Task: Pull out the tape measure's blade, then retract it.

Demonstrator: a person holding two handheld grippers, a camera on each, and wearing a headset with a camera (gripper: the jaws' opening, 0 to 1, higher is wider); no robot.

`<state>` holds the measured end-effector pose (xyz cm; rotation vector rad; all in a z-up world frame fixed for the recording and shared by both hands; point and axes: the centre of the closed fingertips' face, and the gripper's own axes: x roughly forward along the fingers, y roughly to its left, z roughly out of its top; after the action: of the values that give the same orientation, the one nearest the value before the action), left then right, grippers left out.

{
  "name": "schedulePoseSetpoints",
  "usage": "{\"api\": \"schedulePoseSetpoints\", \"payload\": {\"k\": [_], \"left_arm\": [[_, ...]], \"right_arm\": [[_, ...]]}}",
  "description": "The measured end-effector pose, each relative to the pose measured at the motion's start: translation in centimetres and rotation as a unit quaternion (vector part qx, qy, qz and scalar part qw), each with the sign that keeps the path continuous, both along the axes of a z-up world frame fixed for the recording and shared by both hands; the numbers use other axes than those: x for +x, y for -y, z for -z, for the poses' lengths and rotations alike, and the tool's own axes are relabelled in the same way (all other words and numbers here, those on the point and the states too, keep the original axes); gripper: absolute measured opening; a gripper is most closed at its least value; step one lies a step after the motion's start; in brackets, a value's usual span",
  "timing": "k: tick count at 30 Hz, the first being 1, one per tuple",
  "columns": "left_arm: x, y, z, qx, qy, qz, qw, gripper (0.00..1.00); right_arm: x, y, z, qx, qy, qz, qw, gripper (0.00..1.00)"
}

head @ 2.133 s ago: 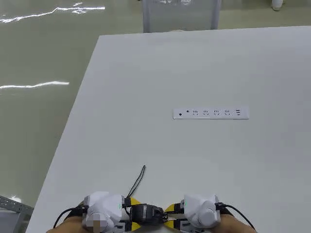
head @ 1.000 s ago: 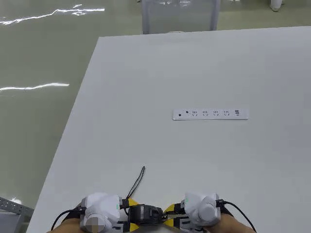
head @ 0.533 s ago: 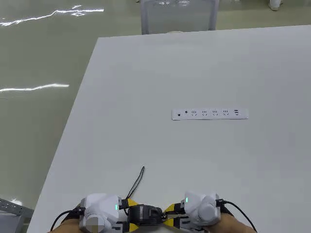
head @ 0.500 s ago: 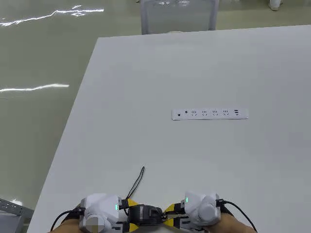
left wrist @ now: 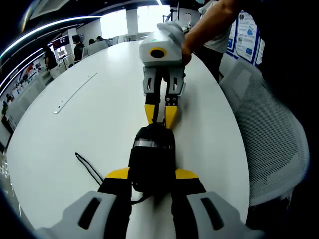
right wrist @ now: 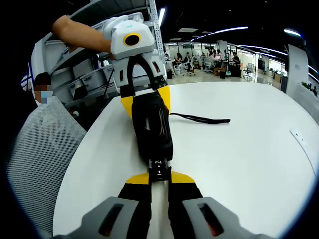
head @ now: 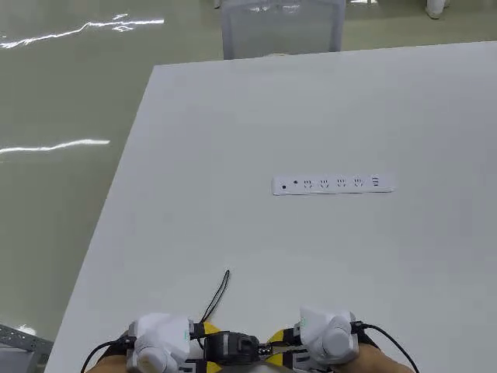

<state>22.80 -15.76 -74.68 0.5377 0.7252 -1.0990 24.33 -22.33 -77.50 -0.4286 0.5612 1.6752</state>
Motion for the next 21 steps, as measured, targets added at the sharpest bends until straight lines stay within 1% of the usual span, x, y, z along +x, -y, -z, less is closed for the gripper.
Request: {"api": "schedulePoseSetpoints", "payload": {"k": [13, 21], "left_arm": [[-0.04, -0.11, 0.06, 0.002, -0.002, -0.001, 1.0000, 0.26], [-0.03, -0.10, 0.09, 0.004, -0.001, -0.001, 1.0000, 0.26]], "right_arm": [[0.03, 0.13, -0.20, 0.004, 0.000, -0.002, 1.0000, 0.10], [0.14, 0.67, -0.26, 0.003, 0.001, -0.001, 1.0000, 0.10]]}}
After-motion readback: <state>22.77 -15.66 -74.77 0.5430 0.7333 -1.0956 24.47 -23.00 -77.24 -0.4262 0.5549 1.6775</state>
